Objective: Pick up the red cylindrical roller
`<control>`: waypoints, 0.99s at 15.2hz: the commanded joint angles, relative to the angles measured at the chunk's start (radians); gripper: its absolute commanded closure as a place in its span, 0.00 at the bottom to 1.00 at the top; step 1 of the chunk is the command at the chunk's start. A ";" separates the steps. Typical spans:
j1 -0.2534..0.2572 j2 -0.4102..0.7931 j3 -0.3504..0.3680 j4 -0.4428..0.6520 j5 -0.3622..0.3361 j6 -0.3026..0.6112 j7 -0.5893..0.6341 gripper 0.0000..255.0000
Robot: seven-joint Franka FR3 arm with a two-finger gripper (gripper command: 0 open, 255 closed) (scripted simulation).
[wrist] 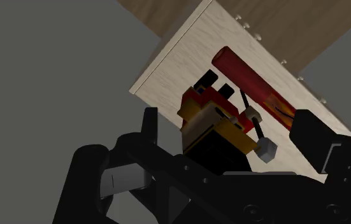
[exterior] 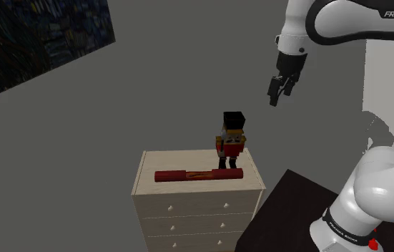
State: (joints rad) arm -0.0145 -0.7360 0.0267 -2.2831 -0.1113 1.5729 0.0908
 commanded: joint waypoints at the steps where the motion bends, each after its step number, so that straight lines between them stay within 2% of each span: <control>1: 0.000 0.000 0.000 0.000 0.000 0.000 0.000 0.00; 8: 0.052 0.147 -0.021 -0.085 0.007 0.228 -0.101 0.00; 15: 0.102 0.341 -0.031 -0.113 0.021 0.444 -0.204 0.00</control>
State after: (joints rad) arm 0.0808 -0.4318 -0.0014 -2.3950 -0.0917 1.9799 -0.0951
